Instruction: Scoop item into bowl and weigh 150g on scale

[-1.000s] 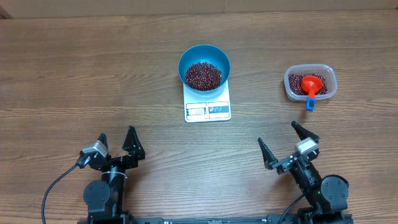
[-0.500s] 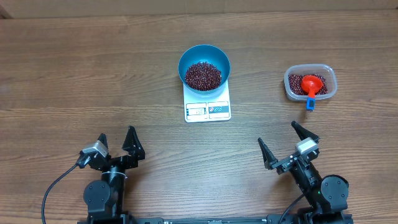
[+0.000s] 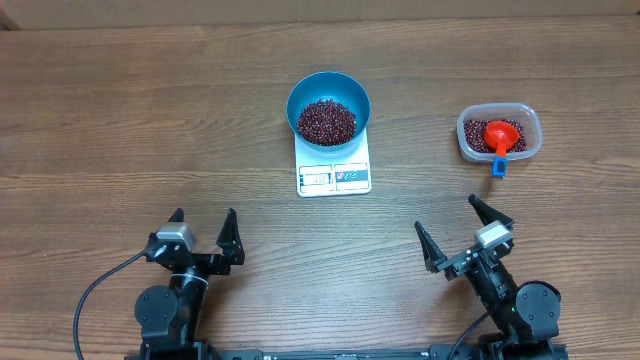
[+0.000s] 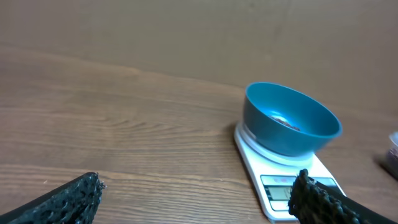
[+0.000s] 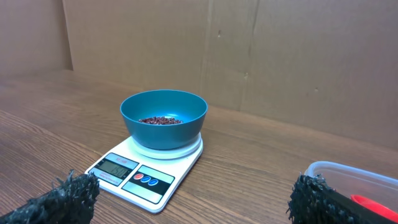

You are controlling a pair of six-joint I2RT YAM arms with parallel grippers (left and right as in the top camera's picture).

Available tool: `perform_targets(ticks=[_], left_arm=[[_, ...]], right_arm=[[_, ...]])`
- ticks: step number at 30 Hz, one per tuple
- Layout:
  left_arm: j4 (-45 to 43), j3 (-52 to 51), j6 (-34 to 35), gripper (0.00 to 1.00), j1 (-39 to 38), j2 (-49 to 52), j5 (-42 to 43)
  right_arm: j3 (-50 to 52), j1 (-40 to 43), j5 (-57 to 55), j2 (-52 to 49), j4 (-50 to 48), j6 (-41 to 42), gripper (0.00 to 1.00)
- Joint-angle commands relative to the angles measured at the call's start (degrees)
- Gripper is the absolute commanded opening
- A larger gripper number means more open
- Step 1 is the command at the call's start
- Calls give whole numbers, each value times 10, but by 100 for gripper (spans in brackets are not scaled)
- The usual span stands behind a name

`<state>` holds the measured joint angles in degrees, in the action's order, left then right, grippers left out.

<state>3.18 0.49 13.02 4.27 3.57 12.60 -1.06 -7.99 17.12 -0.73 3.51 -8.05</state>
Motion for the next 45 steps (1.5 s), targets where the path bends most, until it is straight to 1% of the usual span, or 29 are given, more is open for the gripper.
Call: perform_targets(ticks=[1, 29, 33, 45], left_arm=[[-3, -2, -45, 100, 2, 1, 41], [-2, -2, -45, 99, 2, 0, 35], [-6, -2, -45, 100, 1, -35, 35], [-4, -2, -45, 99, 2, -34, 35]], right_arm=[[6, -3, -6, 6, -2, 4, 100], [6, -3, -6, 6, -2, 4, 100], [6, -3, -6, 6, -2, 4, 100], [6, -3, -6, 6, -2, 4, 100]])
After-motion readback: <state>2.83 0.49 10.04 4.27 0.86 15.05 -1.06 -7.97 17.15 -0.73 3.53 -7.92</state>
